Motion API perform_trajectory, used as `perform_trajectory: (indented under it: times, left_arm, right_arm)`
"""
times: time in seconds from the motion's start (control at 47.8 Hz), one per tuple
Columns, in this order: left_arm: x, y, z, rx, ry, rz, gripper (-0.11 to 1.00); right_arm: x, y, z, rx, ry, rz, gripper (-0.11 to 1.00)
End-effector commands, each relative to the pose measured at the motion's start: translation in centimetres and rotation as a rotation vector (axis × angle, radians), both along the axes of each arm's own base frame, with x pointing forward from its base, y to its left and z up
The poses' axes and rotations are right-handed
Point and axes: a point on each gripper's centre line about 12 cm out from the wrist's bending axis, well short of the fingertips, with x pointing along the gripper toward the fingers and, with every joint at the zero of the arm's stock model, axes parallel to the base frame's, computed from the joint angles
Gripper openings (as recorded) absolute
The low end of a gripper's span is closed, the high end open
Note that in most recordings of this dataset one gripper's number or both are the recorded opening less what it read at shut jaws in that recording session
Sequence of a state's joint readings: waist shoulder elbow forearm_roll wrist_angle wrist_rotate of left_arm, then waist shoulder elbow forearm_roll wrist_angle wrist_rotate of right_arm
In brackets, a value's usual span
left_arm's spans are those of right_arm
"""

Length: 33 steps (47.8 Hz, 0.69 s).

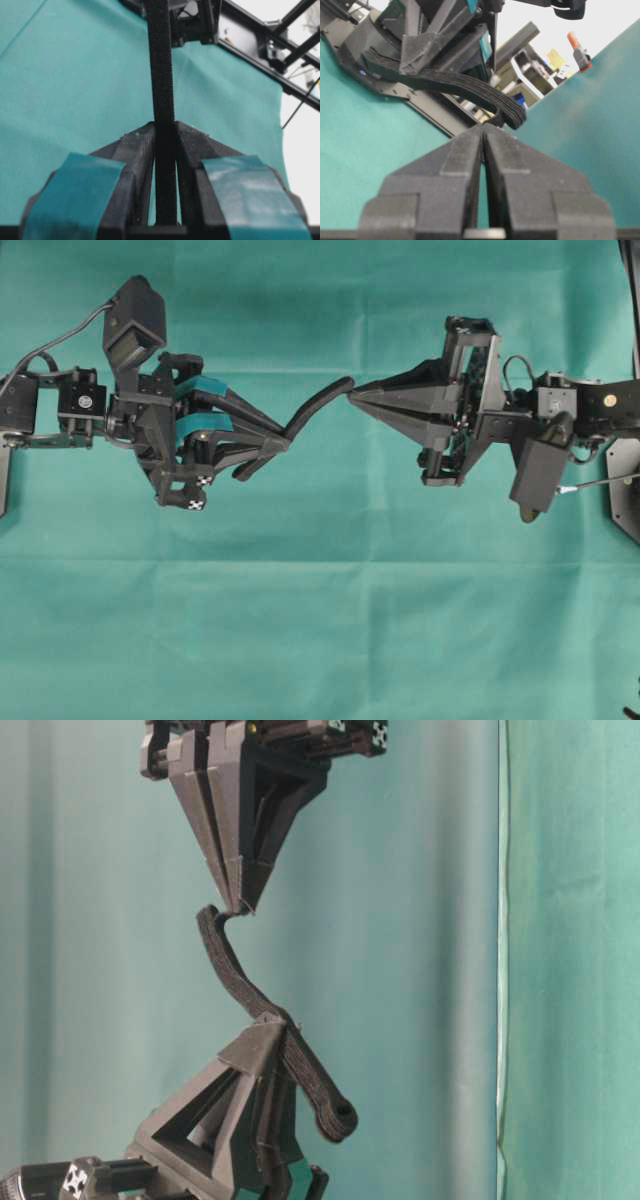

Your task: Peel off the Velcro with your right arm.

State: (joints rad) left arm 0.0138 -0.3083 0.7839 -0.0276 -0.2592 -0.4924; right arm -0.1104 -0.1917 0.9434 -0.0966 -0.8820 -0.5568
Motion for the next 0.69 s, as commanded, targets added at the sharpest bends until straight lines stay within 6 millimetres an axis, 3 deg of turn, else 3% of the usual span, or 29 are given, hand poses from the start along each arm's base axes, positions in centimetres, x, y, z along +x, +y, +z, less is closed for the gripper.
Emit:
perform_trajectory:
  times: [0.0,0.46,0.67]
  left_arm:
    - [0.0,0.2,1.3,-0.002,-0.043,0.006,0.1]
    - [-0.2,0.2,1.2,-0.001,-0.041,0.006,0.1]
    - [-0.2,0.2,1.3,-0.002,-0.043,0.006,0.1]
  right_arm:
    - [0.5,0.3,1.0,-0.002,-0.035,0.01,-0.09]
    - [0.6,0.6,0.8,0.001,-0.032,0.02,-0.09]
    - [-0.9,0.7,1.2,0.003,-0.045,0.017,-0.09]
